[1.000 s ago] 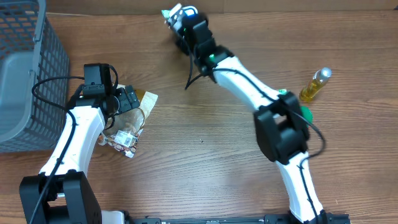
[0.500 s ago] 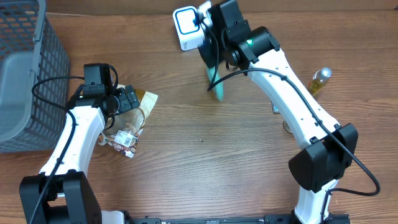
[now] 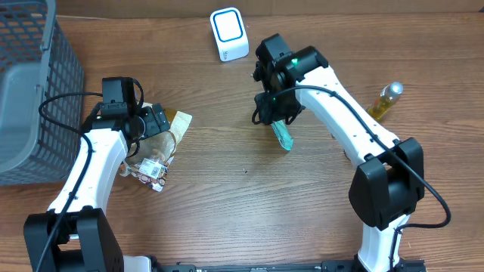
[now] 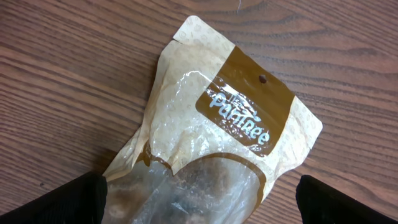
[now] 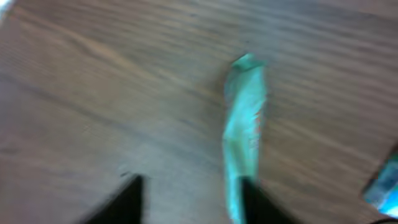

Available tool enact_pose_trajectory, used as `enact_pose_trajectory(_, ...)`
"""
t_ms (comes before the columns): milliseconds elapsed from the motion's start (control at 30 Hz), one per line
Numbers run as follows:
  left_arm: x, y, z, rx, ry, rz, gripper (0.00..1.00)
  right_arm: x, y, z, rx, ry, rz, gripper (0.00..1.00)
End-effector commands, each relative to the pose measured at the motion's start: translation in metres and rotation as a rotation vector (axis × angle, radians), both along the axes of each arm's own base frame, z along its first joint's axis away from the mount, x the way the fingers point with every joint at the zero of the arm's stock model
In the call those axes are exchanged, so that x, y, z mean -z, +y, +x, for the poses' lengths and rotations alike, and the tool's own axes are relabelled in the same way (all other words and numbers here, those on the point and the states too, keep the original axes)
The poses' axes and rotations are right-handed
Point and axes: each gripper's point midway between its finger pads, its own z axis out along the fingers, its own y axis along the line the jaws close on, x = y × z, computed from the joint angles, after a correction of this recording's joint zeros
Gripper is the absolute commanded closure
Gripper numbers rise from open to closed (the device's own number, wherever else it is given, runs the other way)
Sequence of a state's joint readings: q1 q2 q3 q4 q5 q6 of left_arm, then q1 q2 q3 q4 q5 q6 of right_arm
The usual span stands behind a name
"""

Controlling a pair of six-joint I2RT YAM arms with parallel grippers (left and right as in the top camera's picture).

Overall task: Scan the item barcode
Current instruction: 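Carry the wipe pack right and lower it near the jar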

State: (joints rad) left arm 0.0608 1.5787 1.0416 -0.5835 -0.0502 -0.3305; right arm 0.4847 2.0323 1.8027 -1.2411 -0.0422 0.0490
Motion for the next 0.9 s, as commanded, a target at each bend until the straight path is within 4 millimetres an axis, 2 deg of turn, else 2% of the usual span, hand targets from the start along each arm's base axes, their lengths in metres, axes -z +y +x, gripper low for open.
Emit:
enact_pose_trajectory(0,0.002,0.003,0.001,0.009,0.008,0.019,0.0,0.014,-0.015,0.004,0.032,-0.017,-0.068,0.28)
enact_pose_trajectory(233,0.002,0.003,0.001,0.009,0.008,0.019,0.0,0.046,-0.023,-0.004,0.128,0.017,-0.08,0.28)
enact_pose_trajectory(333,0.002,0.003,0.001,0.009,0.008,0.019,0.0,0.058,-0.034,-0.002,0.136,-0.013,-0.136,0.37)
enact_pose_trajectory(367,0.002,0.003,0.001,0.009,0.008,0.019,0.01,0.06,-0.038,0.0,0.14,-0.027,-0.156,0.42)
enact_pose_trajectory(433,0.002,0.003,0.001,0.009,0.008,0.019,0.01,0.06,-0.043,0.002,0.146,-0.042,-0.184,0.63)
enact_pose_trajectory(600,0.002,0.003,0.001,0.009,0.008,0.019,0.0,0.061,-0.048,-0.004,0.15,-0.018,-0.198,0.83)
enact_pose_trajectory(867,0.002,0.003,0.001,0.009,0.008,0.019,0.0,0.061,-0.058,-0.032,0.285,0.097,-0.231,0.88)
